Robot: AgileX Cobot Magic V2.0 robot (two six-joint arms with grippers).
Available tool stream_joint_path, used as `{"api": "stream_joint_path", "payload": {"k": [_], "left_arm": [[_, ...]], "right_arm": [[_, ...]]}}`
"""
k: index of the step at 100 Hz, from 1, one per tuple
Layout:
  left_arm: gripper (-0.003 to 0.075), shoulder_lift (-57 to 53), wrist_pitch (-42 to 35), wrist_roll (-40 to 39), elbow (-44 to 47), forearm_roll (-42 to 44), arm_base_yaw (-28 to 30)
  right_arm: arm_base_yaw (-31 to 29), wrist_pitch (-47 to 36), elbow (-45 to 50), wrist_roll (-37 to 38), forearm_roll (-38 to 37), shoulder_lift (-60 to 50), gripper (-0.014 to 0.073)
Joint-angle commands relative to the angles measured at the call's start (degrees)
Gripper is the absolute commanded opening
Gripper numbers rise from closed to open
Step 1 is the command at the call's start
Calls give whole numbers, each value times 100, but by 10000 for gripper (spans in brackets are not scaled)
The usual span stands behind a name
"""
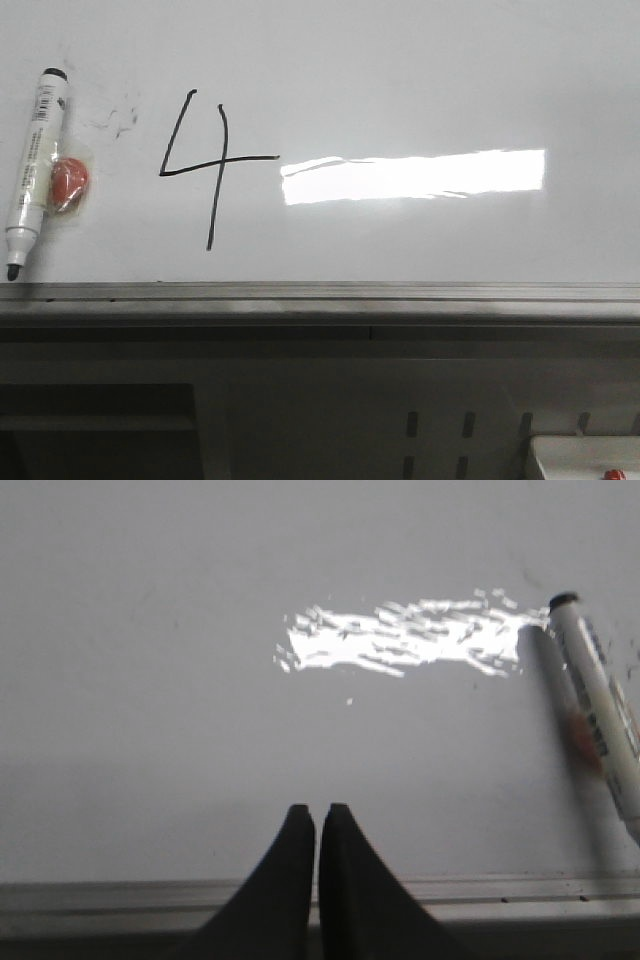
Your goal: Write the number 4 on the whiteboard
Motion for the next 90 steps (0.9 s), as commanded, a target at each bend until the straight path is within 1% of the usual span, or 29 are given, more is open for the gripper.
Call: {"api": "stream_joint_path", "payload": {"k": [1, 7, 25, 33, 53, 90], "left_arm": [[-20, -149, -523, -219, 209, -12, 89], [-20, -149, -157, -251, 197, 78, 154], [-20, -149, 346, -251, 197, 522, 265], [-20, -149, 638, -251, 197, 530, 265], [-20, -149, 590, -251, 197, 731, 265], [-20, -149, 590, -251, 197, 731, 265]], "right_arm": [[-23, -436, -160, -4, -20, 34, -64], [-23, -436, -160, -4, -20, 34, -64], [-23, -436, -160, -4, -20, 34, -64], [-23, -436, -160, -4, -20, 34, -64], [-23, -436, -160, -4, -20, 34, -64], [-23, -436, -160, -4, -20, 34, -64]]}}
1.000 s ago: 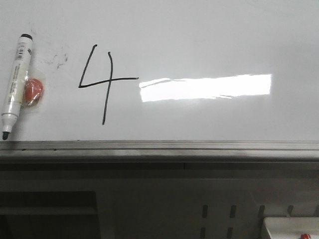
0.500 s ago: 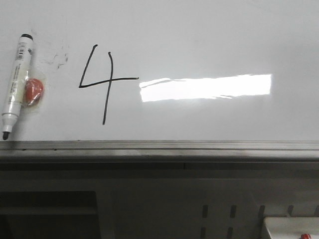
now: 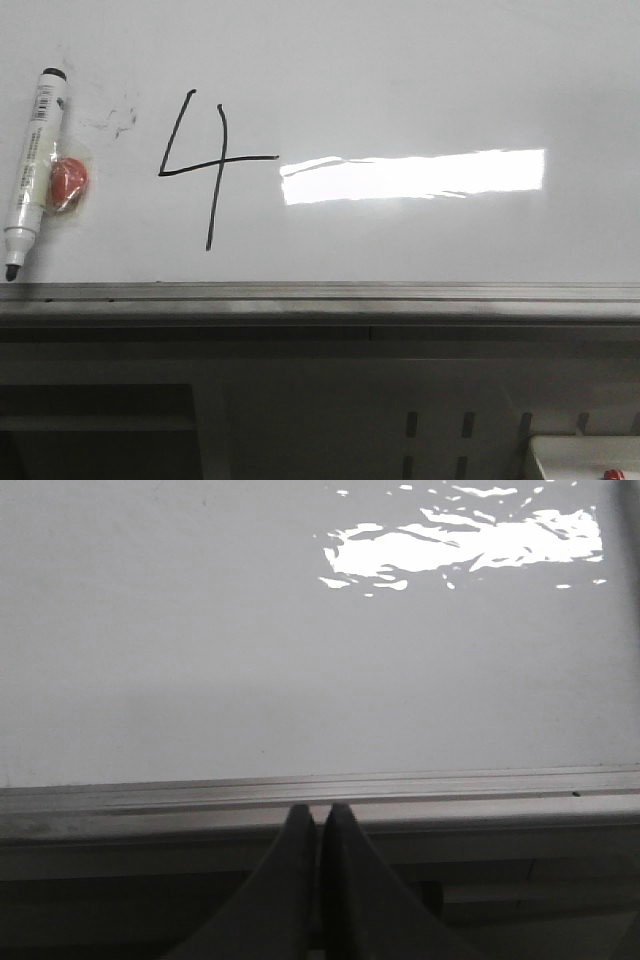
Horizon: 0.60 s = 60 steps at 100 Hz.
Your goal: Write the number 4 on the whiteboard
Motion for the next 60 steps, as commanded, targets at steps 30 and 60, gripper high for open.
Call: {"api": "stream_joint_path", "payload": {"k": [30, 60], "left_arm": [[-20, -149, -299, -39, 197, 23, 10], [-20, -149, -299, -39, 197, 23, 10]], "right_arm": [[-23, -411, -160, -4, -20, 34, -64], [-236, -790, -160, 34, -319, 34, -64]]}}
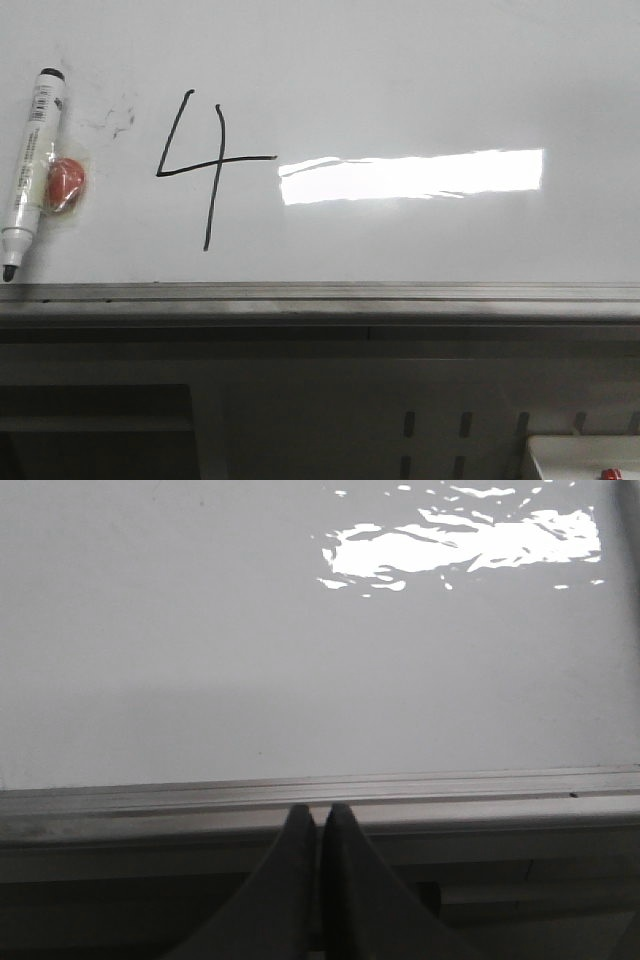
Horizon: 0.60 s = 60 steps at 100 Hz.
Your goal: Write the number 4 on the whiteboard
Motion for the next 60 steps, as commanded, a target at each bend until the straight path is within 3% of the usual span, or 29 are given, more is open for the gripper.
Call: {"api": "stream_joint_path", "payload": {"k": [1, 16, 35, 60], "left_arm": [[-20, -149, -299, -39, 197, 13, 10], [-20, -149, -299, -39, 197, 13, 10], [-20, -149, -299, -39, 197, 13, 10], [-20, -149, -299, -39, 197, 13, 10]], "right_arm": [[-217, -620, -160, 35, -271, 34, -64], [-1161, -595, -160, 409, -487, 34, -64], [-2900, -598, 46, 766, -560, -23, -64], [-3949, -357, 1194, 923, -920, -1180, -64]]}}
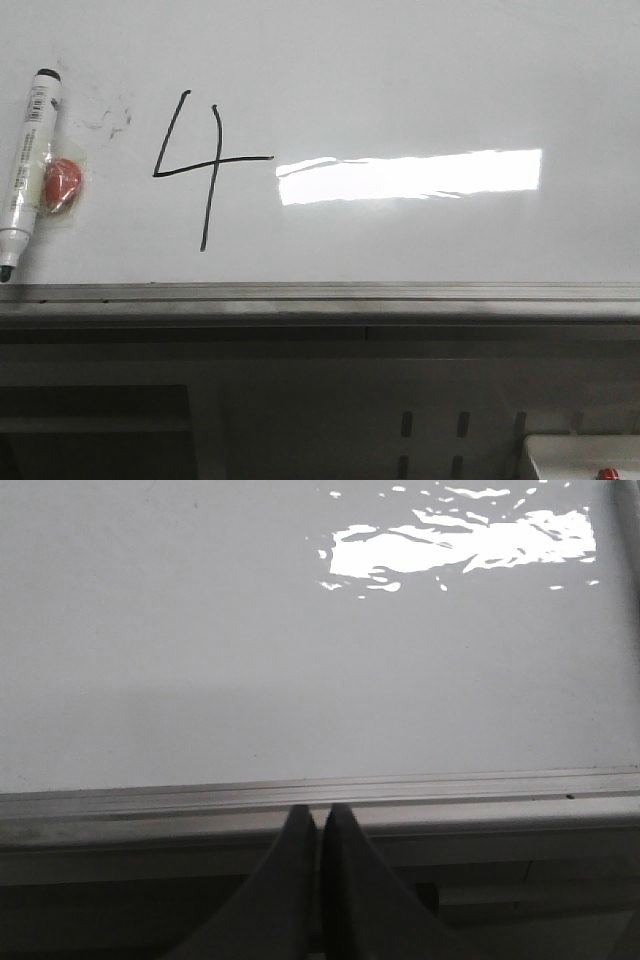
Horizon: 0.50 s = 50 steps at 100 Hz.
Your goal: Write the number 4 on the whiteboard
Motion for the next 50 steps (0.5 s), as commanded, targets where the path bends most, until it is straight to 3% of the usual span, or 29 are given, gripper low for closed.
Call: {"api": "stream_joint_path", "payload": {"k": [1, 22, 50], "left_arm": [[-20, -149, -299, -39, 197, 13, 10], [-20, -149, -299, -39, 197, 13, 10], [-20, -149, -299, -39, 197, 13, 10]], "right_arm": [[-327, -286, 231, 158, -131, -411, -64], [-915, 414, 994, 751, -541, -1213, -64], [-946, 1366, 1069, 725, -675, -1213, -64]]}}
